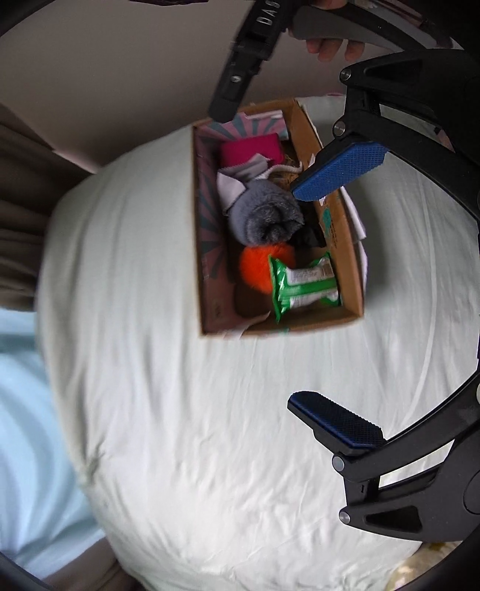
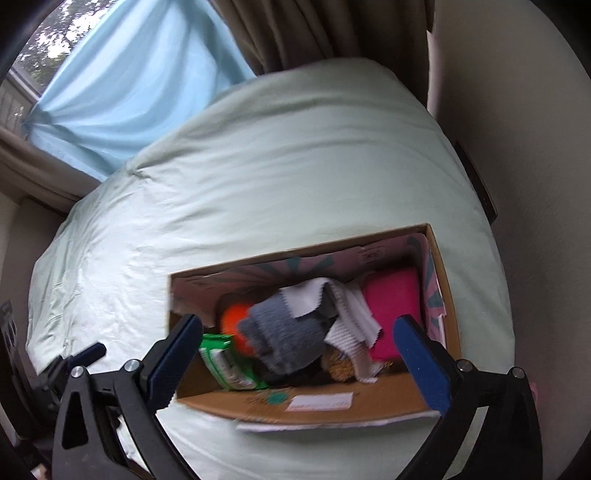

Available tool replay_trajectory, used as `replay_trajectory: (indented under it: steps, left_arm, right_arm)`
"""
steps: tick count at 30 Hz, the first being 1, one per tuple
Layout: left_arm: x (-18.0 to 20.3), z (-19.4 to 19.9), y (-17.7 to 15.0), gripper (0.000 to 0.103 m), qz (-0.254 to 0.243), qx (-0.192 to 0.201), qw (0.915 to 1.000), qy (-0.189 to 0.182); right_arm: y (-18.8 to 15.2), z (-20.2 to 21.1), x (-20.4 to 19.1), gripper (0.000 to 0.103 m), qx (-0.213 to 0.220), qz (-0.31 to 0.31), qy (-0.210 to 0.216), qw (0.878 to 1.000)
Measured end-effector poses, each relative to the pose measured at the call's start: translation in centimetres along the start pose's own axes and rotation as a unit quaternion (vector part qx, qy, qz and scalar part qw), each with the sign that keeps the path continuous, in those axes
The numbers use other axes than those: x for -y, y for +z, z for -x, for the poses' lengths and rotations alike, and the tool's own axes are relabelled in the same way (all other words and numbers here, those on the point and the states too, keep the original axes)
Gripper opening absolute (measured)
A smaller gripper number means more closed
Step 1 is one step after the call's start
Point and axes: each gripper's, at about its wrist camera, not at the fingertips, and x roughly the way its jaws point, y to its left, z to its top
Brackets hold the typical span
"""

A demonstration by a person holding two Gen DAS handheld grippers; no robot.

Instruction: Organize soft objects

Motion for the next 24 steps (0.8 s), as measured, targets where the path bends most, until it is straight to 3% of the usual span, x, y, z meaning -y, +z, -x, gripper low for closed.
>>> replay_trajectory:
  steps: [6, 10, 15, 24]
  left_arm:
    - [-3.8, 8.5, 0.1, 0.103, -0.003, 0.061, 0.9981, 0.012]
    - [-7.2, 15.6, -0.6, 0.103, 0.013, 0.122, 0.9923, 0.014]
    - [-11.4, 23.7, -2.1, 0.103, 0.036, 0.197, 0.9795, 0.020]
    - [-15.0, 32.8, -5.7, 0.103, 0.035, 0.298, 0.9526, 0.052]
  right_arm:
    - [-0.4, 7.3, -5.8, 0.103, 0.053, 0.052, 0.011, 0.997]
    - [-1.3, 13.0, -10.6, 0.103, 0.101, 0.075, 0.003, 0.992]
    - [-3.3, 19.5, -16.6, 0.103, 0.170, 0.103, 0.009, 0.980]
    - [-7.3, 25.7, -24.3, 0.103, 0.253, 0.142, -0.030, 0.957]
